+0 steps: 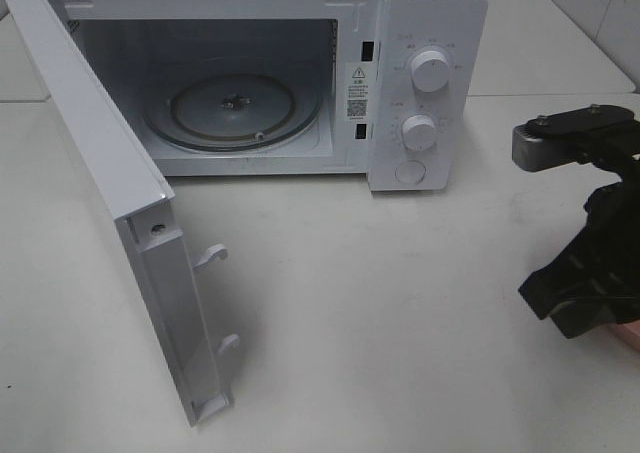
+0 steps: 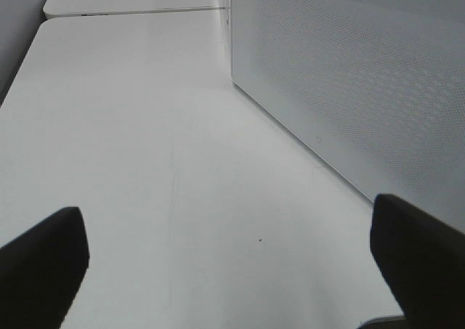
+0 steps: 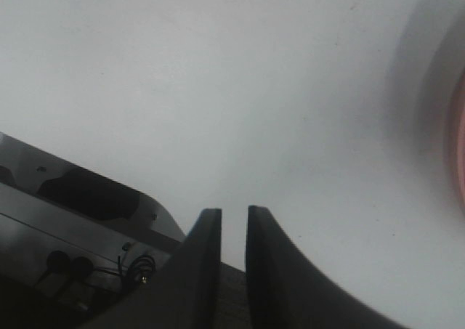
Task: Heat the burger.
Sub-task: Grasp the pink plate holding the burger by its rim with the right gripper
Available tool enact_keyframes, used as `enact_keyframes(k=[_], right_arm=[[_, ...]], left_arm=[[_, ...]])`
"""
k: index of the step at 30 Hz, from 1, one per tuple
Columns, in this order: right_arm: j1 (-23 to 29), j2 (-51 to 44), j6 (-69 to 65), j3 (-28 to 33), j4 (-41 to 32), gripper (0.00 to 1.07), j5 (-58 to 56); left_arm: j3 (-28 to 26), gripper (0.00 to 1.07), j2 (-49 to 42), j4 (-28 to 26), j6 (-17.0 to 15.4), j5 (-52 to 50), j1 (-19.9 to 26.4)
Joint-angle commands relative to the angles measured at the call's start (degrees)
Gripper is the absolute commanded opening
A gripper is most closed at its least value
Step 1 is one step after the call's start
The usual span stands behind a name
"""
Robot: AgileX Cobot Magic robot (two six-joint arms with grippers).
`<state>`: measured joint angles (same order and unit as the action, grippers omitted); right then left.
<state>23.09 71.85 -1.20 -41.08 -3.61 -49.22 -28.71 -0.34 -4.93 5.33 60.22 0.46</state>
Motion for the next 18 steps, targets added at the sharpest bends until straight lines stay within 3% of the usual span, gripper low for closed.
enact_keyframes(k=[1,11,12,14,15,17,18], right_arm=[[-1.2,-0.46,2.18,0.23,0.17,0.17,-0.92],[-10.14,-0.46,7.28,0.23,0.34,0.46,-1.15],[-11.92,-0.46,8.71,0.23,0.4,0.55,-0.86],[-12.61,-0.46,9.4,0.23,0.52,0.58,-0.8],[-14.15,-0.46,10.94,0.23,0.57,0.68,-0.52],[-14.67,-0.46,11.4,0.23,0.57,0.73,-0.46],[-15.7,-0.46,12.15,0.23,0.74,0.81,-0.06]], left_arm=[[0.23,0.98,-1.38,-0.46,-0.29,-0.8,0.06],[0.23,0.98,-1.38,-0.46,-0.29,-0.8,0.06],[0.23,0.98,-1.38,-0.46,-0.29,-0.8,0.06],[0.23,0.98,-1.38,-0.46,-0.29,-0.8,0.06],[0.23,0.98,-1.38,-0.46,-0.29,-0.8,0.06],[0.23,0.98,-1.38,-0.46,-0.29,-0.8,0.06],[0.23,0.98,-1.38,-0.46,-0.29,-0.8,0.06]])
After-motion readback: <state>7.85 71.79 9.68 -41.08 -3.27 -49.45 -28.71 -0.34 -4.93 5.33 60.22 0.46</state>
